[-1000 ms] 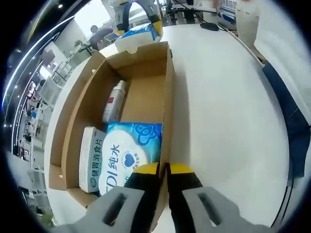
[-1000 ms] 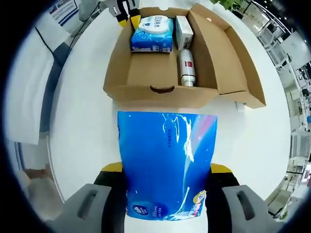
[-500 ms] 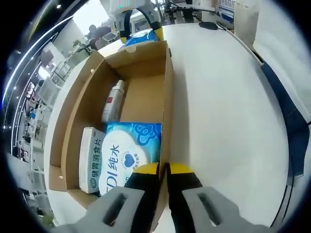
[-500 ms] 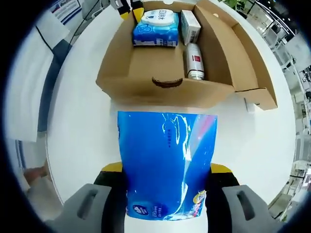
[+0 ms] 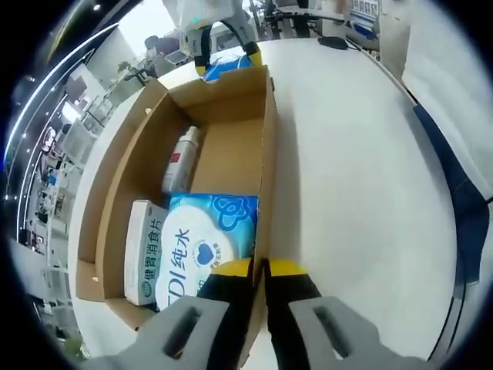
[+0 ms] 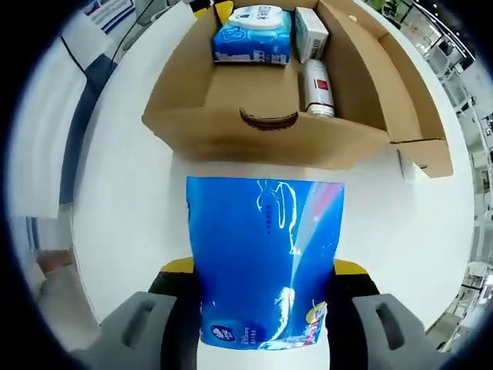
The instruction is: Operate the shoe box by opening the lid, removing the specified soft item, and placing it in the target area until the item is outside and the box remains undamaged.
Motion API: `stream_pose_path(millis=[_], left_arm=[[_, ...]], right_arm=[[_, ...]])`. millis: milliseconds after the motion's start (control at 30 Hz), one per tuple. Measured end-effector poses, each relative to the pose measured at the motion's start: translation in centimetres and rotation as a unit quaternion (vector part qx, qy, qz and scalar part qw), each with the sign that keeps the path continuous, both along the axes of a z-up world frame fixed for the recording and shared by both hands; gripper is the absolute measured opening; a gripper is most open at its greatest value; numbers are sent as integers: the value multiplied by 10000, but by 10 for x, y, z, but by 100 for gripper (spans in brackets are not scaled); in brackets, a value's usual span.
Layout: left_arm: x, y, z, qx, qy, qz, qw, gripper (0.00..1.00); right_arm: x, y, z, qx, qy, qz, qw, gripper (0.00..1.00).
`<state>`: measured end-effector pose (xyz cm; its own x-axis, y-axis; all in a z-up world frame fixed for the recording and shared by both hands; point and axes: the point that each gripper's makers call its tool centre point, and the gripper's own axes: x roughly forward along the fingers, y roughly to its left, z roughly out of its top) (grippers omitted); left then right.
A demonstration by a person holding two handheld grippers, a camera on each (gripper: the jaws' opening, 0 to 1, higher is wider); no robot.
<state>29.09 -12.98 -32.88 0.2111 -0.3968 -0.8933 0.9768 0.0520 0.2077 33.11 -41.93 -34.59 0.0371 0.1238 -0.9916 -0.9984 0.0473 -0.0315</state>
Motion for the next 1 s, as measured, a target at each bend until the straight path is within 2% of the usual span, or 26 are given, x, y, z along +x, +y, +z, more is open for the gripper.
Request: stream_pose_path(millis=[600,1000], left_arm=[[0,0,0,8,24,45,10000,5],[0,0,1,-11,44,88,10000,5]], right_arm=[[-2,2,-5,-20,7,39,10000,66],[-4,2,-5,162,-52,102,9998,72]])
